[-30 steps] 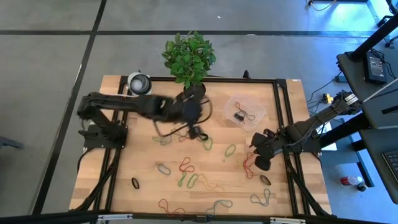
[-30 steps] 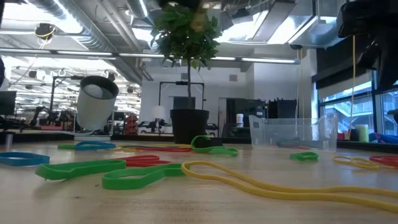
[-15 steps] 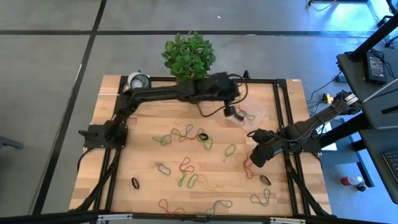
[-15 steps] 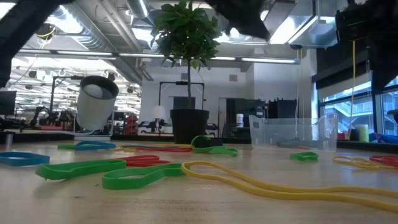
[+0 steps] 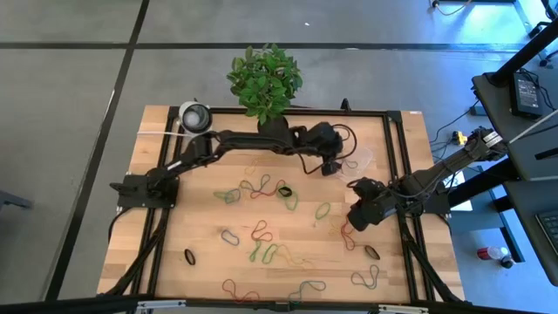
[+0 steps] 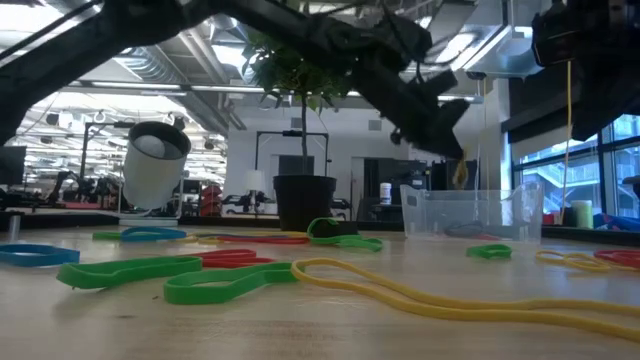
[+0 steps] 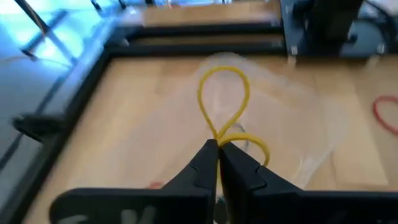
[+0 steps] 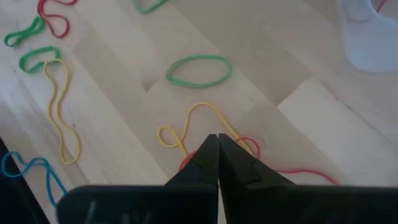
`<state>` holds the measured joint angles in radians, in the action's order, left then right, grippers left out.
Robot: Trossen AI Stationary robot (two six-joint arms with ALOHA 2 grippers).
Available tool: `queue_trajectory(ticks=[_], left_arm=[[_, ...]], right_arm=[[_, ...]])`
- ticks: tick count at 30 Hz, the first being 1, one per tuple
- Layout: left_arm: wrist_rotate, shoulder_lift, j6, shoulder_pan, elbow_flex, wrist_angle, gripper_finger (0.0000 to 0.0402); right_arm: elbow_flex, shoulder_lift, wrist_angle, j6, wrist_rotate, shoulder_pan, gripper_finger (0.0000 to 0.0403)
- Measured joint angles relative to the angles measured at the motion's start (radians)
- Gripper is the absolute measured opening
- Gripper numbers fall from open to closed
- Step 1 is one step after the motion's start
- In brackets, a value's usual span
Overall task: Pick and place rubber bands into bin
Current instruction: Put the yellow rubber band into the bin, then put the green rubber band into the bin
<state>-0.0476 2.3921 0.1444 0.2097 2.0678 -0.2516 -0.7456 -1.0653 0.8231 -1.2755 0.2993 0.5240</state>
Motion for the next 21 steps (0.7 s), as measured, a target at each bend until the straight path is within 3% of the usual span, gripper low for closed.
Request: queue_trajectory(ticks=[11,16,21], left_arm=[[-0.04,-0.008,-0.072,0.001,0.0,-0.04,0.0128],[-0.099,-0.115,-0.11,-0.011,0.0,-0.161,0.0128],[-0.158,-0.236,-0.21,-0.027,0.0,-0.368,0.0097]], right_arm=[[0.0,0.0,0.0,0.067,0.0,0.0,0.0],[0.0,0.0,0.003,0.109,0.0,0.0,0.0004],[0.0,0.0,0.007,0.109,0.0,0.0,0.0016]])
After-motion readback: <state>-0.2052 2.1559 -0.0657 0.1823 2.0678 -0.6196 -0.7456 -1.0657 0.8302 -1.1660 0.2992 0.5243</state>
